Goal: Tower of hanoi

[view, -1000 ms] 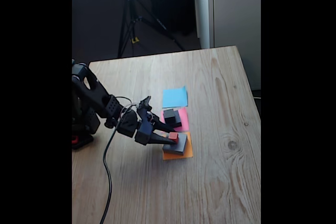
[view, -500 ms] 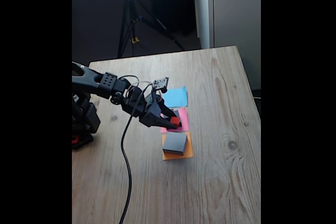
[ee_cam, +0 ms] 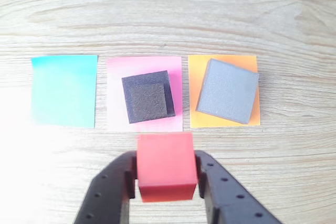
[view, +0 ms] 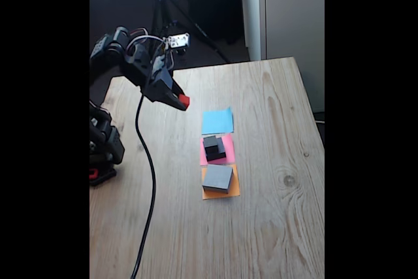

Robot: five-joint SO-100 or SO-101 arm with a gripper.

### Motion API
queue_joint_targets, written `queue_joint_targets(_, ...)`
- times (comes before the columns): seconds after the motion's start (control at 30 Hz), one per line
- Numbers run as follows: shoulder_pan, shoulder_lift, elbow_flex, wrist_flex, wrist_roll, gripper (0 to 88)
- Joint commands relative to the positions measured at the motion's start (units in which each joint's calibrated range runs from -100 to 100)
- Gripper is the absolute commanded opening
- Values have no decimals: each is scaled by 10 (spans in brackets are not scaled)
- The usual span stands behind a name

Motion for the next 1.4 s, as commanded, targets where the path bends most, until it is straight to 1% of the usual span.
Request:
queue_joint_targets(0.0, -29, -40, -60, 52, -20, 9)
queue_joint_targets(0.07, -43, -55, -52, 61, -25, 9)
queue_joint_targets(0.13, -51, -68, -20, 49, -27, 10)
queue_joint_targets(0.27, -55, -95, 80, -38, -44, 12)
queue_joint_targets(0.3, -55, -103, 107, -61, -40, 13)
queue_joint_targets(0.4, -53, -137, 212, -155, -32, 15)
queue_joint_targets(0.57, -52, -177, 372, -314, -32, 18)
queue_joint_targets(0.67, -52, -200, 474, -417, -22, 19)
queue_joint_targets(0.77, -53, -208, 550, -491, -13, 19)
queue_joint_targets(0.87, -55, -201, 632, -603, -20, 20)
queue_joint_targets(1.0, -54, -181, 725, -739, 5, 20)
queue_joint_targets(1.1, -55, -156, 798, -866, 37, 19)
queue_joint_targets(1.13, -55, -148, 809, -883, 43, 19)
queue_joint_targets(1.37, -47, -78, 864, -1029, 43, 18)
